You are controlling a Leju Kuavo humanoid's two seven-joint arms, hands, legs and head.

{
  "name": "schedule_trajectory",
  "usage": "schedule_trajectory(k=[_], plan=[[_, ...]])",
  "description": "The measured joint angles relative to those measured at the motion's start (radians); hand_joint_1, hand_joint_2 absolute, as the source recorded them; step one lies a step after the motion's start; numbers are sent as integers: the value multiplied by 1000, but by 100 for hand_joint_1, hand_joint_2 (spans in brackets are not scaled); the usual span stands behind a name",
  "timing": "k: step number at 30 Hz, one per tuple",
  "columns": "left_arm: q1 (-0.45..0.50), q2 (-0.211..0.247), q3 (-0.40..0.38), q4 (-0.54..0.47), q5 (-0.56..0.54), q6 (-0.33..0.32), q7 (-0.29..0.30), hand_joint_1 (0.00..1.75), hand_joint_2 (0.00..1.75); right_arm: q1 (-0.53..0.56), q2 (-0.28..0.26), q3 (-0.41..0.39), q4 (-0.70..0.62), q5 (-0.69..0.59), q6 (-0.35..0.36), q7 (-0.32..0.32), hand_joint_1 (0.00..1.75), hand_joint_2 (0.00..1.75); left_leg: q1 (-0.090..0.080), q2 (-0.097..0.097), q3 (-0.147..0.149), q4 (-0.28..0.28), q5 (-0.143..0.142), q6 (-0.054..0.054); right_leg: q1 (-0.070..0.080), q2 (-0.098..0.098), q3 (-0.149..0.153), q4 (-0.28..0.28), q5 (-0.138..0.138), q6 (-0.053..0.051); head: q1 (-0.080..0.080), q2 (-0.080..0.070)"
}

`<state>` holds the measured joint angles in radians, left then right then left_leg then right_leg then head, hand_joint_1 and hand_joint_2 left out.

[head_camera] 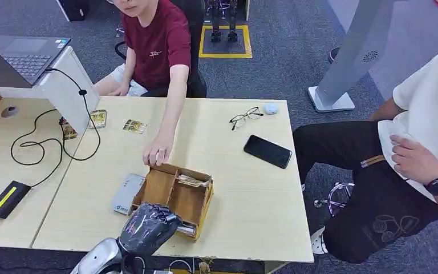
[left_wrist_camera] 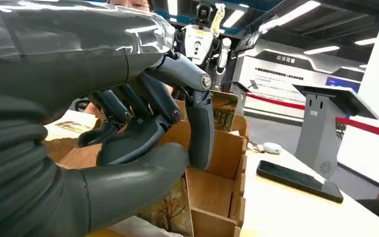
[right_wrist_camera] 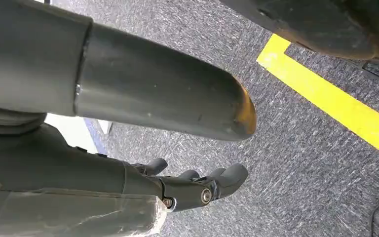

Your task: Pass the card to the sensor for recognition and then transmit it.

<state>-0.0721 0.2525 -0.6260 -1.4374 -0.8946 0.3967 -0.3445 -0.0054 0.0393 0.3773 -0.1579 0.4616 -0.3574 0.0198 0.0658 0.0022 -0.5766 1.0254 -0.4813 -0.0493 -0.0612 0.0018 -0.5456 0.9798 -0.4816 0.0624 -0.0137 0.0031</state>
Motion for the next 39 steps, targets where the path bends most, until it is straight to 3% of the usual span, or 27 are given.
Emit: schedule_trajectory(k=[30, 39], plan=[[0, 1, 0, -9, -4, 32, -3, 0, 175, 0, -2, 0, 0, 1, 10, 0, 0, 0, 0, 0, 0, 0, 0, 0, 0, 0, 0, 0, 0, 0, 0, 0], [-20, 1, 0, -9, -82, 66, 56, 0, 175, 0, -2, 0, 0, 13, 10, 3, 0, 0, 0, 0, 0, 0, 0, 0, 0, 0, 0, 0, 0, 0, 0, 0]])
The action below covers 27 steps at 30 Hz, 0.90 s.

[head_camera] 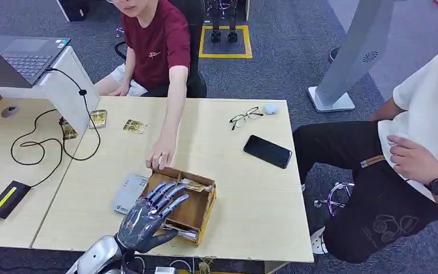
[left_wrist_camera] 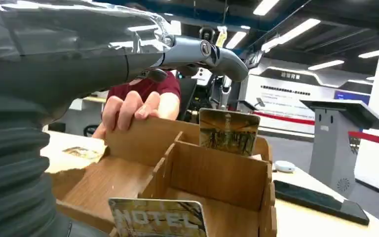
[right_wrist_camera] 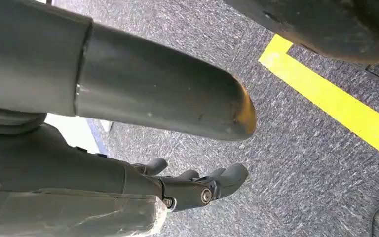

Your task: Pass the card to the sensor for recognition and then transmit it.

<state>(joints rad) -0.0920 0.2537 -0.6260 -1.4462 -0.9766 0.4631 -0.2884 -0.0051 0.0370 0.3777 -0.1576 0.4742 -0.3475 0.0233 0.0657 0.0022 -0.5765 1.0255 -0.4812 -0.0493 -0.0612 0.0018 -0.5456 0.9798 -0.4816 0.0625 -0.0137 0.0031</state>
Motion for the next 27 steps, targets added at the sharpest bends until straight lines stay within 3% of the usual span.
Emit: schedule_trajectory(k=[27], plan=[[-2, 6, 0, 0, -9, -7, -7, 0, 175, 0, 0, 0, 1, 0, -1, 2, 0, 0, 0, 0, 0, 0, 0, 0, 0, 0, 0, 0, 0, 0, 0, 0]])
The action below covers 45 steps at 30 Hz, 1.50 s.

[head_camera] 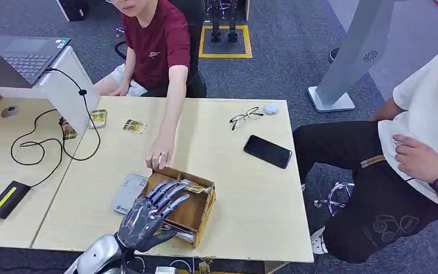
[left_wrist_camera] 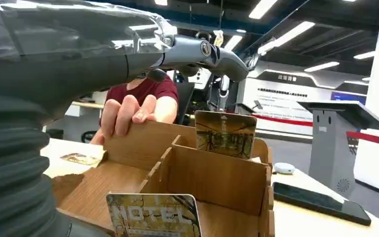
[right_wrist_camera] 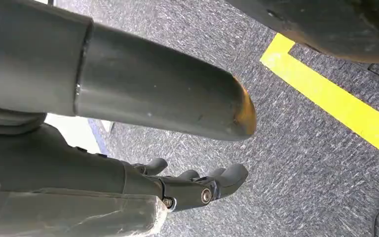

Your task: Pass the card to the sensor for recognition and then transmit it.

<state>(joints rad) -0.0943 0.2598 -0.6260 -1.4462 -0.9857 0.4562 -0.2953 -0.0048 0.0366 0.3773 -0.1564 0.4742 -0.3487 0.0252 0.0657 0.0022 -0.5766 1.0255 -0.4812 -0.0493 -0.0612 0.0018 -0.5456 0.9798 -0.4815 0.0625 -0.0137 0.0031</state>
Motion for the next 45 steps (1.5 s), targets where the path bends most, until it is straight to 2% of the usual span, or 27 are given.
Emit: schedule_trajectory(k=[6, 14, 15, 16, 17, 21, 22, 29, 32, 35, 45], plan=[[4, 18, 0, -19, 34, -49, -22, 0, 175, 1, 0, 0, 0, 0, -2, -5, 0, 0, 0, 0, 0, 0, 0, 0, 0, 0, 0, 0, 0, 0, 0, 0], [6, 27, -2, -18, 41, -70, -33, 0, 175, 1, 0, 0, 0, 0, -3, -5, 0, 0, 0, 0, 0, 0, 0, 0, 0, 0, 0, 0, 0, 0, 0, 0], [6, 29, -3, -19, 42, -71, -33, 31, 175, 1, 0, 0, 0, 0, -3, -5, 0, 0, 0, 0, 0, 0, 0, 0, 0, 0, 0, 0, 0, 0, 0, 0], [6, 31, -3, -18, 42, -72, -33, 166, 175, 1, 0, 0, 0, 0, -3, -5, 0, 0, 0, 0, 0, 0, 0, 0, 0, 0, 0, 0, 0, 0, 0, 0], [7, 32, -3, -19, 43, -74, -33, 175, 175, 1, 0, 0, 0, 0, -3, -5, 0, 0, 0, 0, 0, 0, 0, 0, 0, 0, 0, 0, 0, 0, 0, 0], [8, 39, -6, -19, 51, -93, -37, 175, 175, 1, 0, 0, 0, 0, -3, -5, 0, 0, 0, 0, 0, 0, 0, 0, 0, 0, 0, 0, 0, 0, 0, 0], [8, 41, -8, -18, 53, -95, -37, 164, 175, 1, 0, 0, 0, 0, -3, -5, 0, 0, 0, 0, 0, 0, 0, 0, 0, 0, 0, 0, 0, 0, 0, 0], [10, 49, -14, -19, 56, -99, -37, 162, 175, 1, 0, 0, 0, 0, -3, -5, 0, 0, 0, 0, 0, 0, 0, 0, 0, 0, 0, 0, 0, 0, 0, 0], [10, 49, -16, -18, 57, -103, -37, 164, 175, 1, 0, 0, 0, 0, -3, -6, 0, 0, 0, 0, 0, 0, 0, 0, 0, 0, 0, 0, 0, 0, 0, 0], [11, 51, -17, -18, 59, -108, -37, 175, 175, 1, -1, 0, 0, 0, -3, -7, 0, 0, 0, 0, 0, 0, 0, 0, 0, 0, 0, 0, 0, 0, 0, 0], [11, 57, -18, -19, 67, -111, -52, 175, 175, 1, -3, 0, 0, -2, -3, -9, 0, 0, 0, 0, 0, 0, 0, 0, 0, 0, 0, 0, 0, 0, 0, 0]])
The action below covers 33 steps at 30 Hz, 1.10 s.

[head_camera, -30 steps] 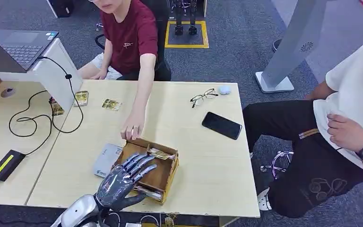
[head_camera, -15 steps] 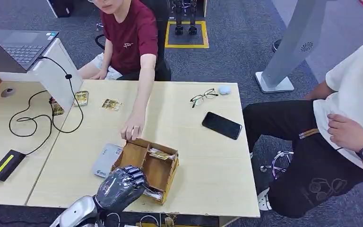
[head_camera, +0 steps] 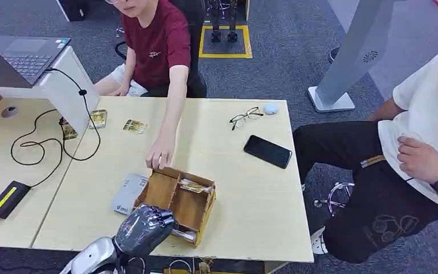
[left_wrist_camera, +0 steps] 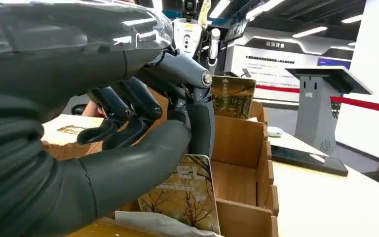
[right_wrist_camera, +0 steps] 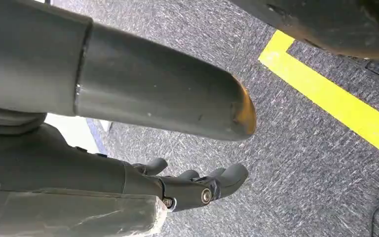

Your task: Pass the card to the sensor for recognition and then transmit it.

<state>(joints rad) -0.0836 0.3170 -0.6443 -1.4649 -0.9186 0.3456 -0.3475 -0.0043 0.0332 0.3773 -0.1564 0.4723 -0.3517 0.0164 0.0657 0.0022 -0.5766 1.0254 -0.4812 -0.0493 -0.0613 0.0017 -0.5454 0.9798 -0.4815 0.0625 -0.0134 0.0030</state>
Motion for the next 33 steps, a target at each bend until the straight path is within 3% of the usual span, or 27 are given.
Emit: schedule_trajectory(k=[14, 22, 30, 33], plan=[[1, 0, 0, -1, 20, 8, -14, 175, 175, 0, -2, 0, 0, 0, 4, -4, 0, 0, 0, 0, 0, 0, 0, 0, 0, 0, 0, 0, 0, 0, 0, 0], [4, 26, 7, -66, 72, 22, -21, 175, 175, 0, -4, -1, 0, -11, 5, -6, 0, 0, 0, 0, 0, 0, 0, 0, 0, 0, 0, 0, 0, 0, 0, 0], [5, 42, 85, -139, 68, 67, -10, 175, 175, 1, -4, -5, 0, -11, 3, -6, 0, 0, 0, 0, 0, 0, 0, 0, 0, 0, 0, 0, 0, 0, 0, 0], [4, 43, 109, -150, 39, 82, 26, 175, 175, 1, -4, -6, 0, -12, 5, -7, 0, 0, 0, 0, 0, 0, 0, 0, 0, 0, 0, 0, 0, 0, 0, 0]])
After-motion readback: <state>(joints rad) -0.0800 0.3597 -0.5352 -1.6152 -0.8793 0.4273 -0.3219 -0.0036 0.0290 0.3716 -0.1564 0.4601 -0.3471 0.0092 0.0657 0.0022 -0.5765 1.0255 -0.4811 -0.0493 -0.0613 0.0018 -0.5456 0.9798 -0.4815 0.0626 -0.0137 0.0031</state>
